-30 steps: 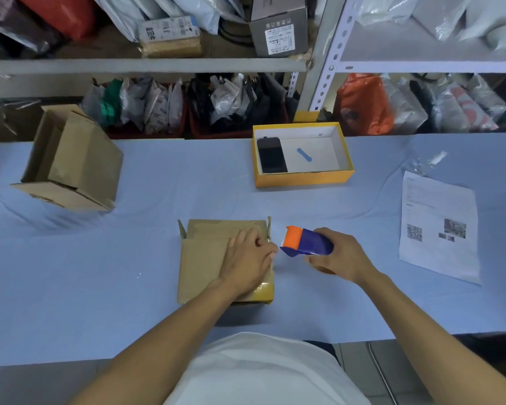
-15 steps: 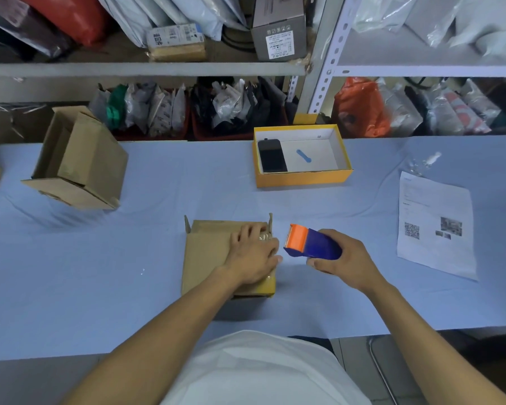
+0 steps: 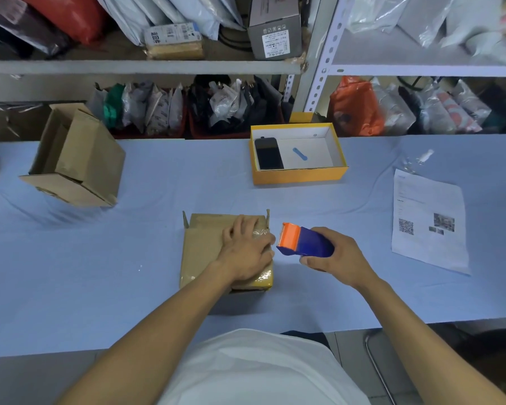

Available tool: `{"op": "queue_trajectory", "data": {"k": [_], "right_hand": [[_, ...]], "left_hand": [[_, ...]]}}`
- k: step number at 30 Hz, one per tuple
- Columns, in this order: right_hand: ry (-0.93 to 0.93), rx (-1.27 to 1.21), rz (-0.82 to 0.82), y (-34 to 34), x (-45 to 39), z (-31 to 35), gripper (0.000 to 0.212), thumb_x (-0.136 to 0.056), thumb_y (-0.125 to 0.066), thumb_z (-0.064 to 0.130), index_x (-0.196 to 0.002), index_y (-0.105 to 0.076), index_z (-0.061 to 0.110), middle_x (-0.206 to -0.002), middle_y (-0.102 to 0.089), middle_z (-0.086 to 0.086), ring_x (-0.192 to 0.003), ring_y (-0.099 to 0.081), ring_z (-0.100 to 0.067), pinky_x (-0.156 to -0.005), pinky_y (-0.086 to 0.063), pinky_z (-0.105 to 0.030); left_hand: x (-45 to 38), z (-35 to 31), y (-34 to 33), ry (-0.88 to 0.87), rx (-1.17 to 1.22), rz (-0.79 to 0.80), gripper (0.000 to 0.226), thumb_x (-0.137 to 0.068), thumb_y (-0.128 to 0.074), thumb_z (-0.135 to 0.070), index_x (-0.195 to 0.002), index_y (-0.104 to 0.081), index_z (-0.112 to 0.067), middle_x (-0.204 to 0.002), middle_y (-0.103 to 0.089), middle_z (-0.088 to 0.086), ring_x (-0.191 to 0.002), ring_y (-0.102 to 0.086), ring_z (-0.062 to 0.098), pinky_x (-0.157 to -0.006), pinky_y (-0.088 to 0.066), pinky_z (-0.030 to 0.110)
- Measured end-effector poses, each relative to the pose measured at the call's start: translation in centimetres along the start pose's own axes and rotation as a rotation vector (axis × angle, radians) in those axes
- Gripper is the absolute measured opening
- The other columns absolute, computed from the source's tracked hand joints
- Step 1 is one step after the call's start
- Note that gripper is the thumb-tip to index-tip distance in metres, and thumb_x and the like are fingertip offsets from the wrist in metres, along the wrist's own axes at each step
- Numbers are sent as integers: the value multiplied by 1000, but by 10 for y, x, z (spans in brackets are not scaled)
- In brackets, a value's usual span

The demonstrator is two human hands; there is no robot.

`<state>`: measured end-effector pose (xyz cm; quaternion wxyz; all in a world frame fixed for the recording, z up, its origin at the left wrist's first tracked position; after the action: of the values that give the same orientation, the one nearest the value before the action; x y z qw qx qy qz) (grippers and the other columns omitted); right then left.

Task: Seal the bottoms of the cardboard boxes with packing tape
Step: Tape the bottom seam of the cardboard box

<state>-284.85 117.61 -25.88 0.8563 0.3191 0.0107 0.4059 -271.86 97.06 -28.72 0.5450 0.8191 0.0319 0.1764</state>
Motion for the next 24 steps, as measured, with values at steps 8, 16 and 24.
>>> {"op": "queue_trajectory", "data": {"k": [8, 16, 24], "right_hand": [[-2, -13, -11, 2, 1, 1, 55, -63, -86, 52, -106, -53, 56, -105, -62, 25, -99, -61, -4, -74, -59, -23], [49, -65, 23, 4, 0, 11, 57, -66, -88, 45, -112, -56, 50, -106, -64, 23, -100, -60, -1, -72, -57, -21], [104, -109, 69, -2, -3, 23, 58, -68, -88, 45, -117, -57, 44, -110, -64, 23, -105, -60, -1, -71, -54, -15]], "left_hand": [[-6, -3, 4, -1, 118, 86, 16, -94, -50, -40, -108, -52, -33, -154, -19, 4, -146, -1, 31, -117, -6, 44], [12, -17, 22, 329, 1084, -96, 20, -99, -51, -18, -100, -70, -13, -97, -74, 2, -92, -70, 16, -87, -56, 29], [14, -16, 35, 452, 1393, 55, 11, -96, -61, -14, -97, -69, -6, -81, -72, 5, -66, -66, 9, -68, -56, 22]]}}
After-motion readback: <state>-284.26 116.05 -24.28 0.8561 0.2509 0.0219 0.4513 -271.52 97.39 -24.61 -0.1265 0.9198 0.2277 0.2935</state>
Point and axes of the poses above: each hand's wrist, its own x-axis away from the middle knuckle, its own y-axis out of the back of the hand, z = x × y, the point moved 1 cm from there along -x, towards the middle knuckle
